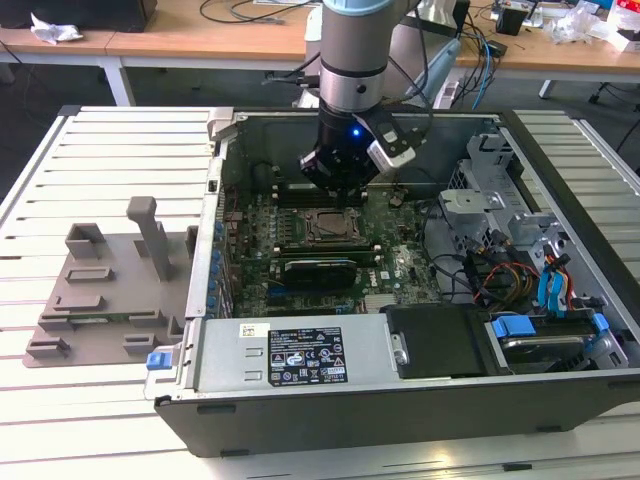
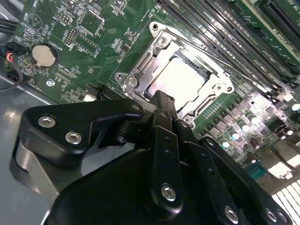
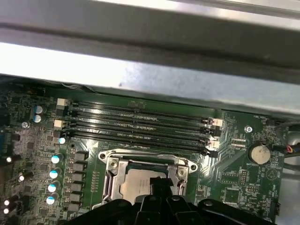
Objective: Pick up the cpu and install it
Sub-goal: 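Install the first cpu locking lever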
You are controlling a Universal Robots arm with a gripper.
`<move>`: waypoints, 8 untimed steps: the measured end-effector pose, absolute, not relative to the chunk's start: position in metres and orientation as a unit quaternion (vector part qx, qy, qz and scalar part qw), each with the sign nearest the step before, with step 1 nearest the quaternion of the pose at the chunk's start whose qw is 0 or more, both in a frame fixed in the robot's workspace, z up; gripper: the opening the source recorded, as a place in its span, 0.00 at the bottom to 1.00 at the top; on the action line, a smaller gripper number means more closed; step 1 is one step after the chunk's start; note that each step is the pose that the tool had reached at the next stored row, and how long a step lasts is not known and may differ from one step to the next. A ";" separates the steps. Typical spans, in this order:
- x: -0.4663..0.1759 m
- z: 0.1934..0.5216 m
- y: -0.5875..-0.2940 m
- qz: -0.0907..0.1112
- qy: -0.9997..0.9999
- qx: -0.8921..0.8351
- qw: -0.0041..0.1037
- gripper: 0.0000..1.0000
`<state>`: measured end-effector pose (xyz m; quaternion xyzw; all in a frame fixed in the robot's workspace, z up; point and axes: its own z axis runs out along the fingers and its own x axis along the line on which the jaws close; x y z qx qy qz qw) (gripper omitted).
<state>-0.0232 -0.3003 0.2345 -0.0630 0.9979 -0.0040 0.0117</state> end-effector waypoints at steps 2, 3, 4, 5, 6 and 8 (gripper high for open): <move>-0.023 0.239 -0.300 -0.005 0.998 -0.063 0.012 0.11; -0.023 0.240 -0.300 -0.005 0.998 -0.063 0.012 0.11; -0.023 0.244 -0.300 -0.006 0.998 -0.063 0.012 0.11; -0.023 0.246 -0.300 -0.007 0.998 -0.063 0.011 0.11; -0.023 0.249 -0.300 -0.007 0.998 -0.063 0.011 0.11; -0.023 0.252 -0.300 -0.007 0.998 -0.063 0.011 0.11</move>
